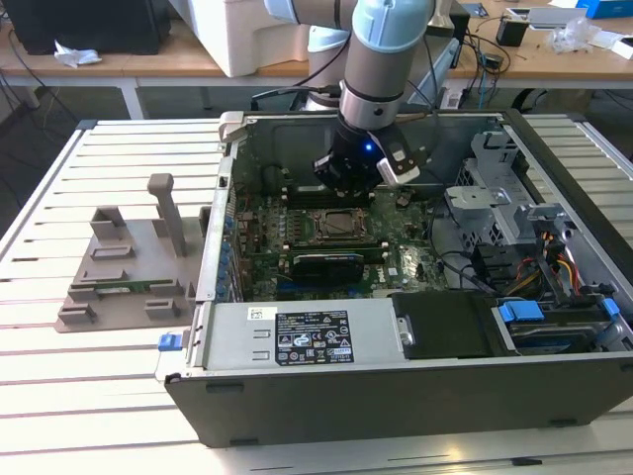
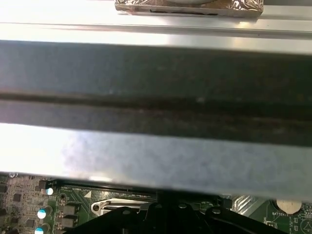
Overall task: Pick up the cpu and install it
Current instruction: 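Install the first cpu locking lever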
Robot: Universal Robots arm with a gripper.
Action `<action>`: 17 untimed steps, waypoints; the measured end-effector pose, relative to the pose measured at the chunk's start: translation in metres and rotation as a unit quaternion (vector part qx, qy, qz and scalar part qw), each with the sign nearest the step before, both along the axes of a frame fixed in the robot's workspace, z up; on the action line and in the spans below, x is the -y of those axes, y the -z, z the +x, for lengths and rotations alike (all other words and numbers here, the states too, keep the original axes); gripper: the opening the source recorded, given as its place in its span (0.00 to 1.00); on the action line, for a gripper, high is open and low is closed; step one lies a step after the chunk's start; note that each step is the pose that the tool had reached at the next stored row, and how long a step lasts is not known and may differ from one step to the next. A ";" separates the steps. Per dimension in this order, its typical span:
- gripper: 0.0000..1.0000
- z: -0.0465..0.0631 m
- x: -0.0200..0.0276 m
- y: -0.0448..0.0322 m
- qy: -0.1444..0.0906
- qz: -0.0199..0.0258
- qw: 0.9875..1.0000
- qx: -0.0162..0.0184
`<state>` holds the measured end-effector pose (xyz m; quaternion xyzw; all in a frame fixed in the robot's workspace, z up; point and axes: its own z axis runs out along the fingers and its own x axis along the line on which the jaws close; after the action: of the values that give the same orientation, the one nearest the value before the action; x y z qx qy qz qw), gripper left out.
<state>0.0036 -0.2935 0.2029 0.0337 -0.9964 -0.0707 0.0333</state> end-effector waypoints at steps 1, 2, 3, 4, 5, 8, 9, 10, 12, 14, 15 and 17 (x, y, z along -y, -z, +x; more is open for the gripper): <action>0.11 0.000 0.0000 0.0004 0.000 0.001 1.000 -0.001; 0.11 0.001 0.0000 0.0010 0.000 0.002 1.000 -0.001; 0.11 0.001 0.0001 0.0013 0.000 0.003 1.000 -0.002; 0.11 0.002 0.0001 0.0016 0.000 0.004 1.000 -0.002; 0.11 0.002 0.0002 0.0019 0.000 0.004 1.000 -0.003; 0.11 0.003 0.0012 0.0021 0.000 0.004 1.000 -0.003; 0.11 0.003 0.0016 0.0021 0.000 0.004 1.000 -0.003; 0.11 0.003 0.0018 0.0021 0.000 0.004 1.000 -0.003; 0.11 0.003 0.0027 0.0018 0.000 0.005 1.000 -0.003; 0.11 0.003 0.0039 0.0018 0.000 0.008 1.000 -0.003; 0.11 0.003 0.0045 0.0018 0.000 0.008 1.000 -0.003; 0.11 0.003 0.0069 0.0018 0.000 0.010 1.000 -0.003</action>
<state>0.0062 -0.3004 0.2011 0.0339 -0.9956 -0.0803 0.0358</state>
